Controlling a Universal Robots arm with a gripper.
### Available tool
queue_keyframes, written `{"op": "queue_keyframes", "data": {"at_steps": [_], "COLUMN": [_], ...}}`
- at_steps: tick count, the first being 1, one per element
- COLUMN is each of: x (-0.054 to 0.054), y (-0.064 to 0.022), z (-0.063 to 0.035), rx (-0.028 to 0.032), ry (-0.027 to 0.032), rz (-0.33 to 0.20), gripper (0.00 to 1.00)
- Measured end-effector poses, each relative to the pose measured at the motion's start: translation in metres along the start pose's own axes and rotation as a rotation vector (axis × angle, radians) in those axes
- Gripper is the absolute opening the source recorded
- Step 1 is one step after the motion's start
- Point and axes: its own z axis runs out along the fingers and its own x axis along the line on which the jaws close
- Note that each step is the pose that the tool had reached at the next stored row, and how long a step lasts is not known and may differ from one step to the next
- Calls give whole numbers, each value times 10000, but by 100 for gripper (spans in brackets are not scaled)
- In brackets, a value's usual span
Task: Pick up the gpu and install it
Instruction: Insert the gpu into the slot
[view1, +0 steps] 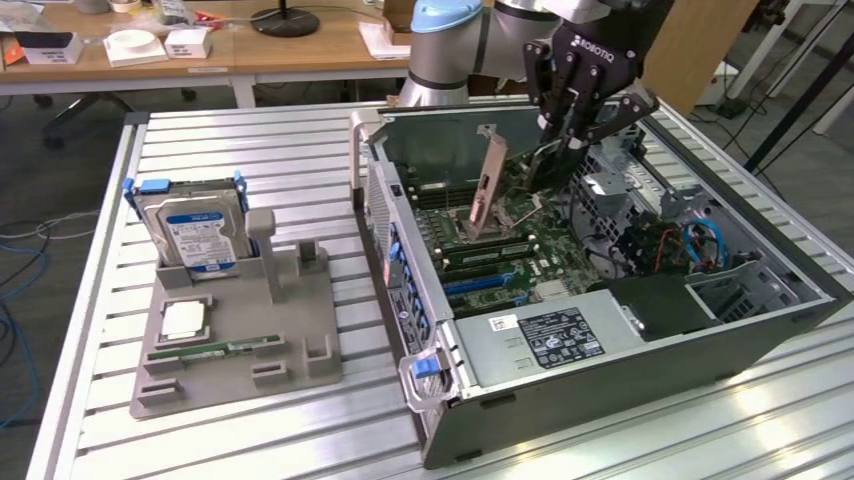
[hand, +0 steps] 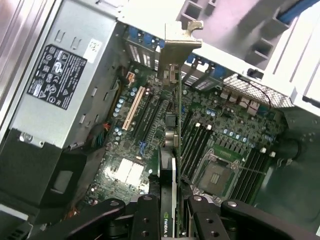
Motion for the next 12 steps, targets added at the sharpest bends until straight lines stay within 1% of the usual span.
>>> {"op": "queue_keyframes", "data": {"at_steps": [12], "x": [0], "y": [0], "z": [0], "rx": [1], "ry": [-1], "rz": [8], "gripper": [26]}}
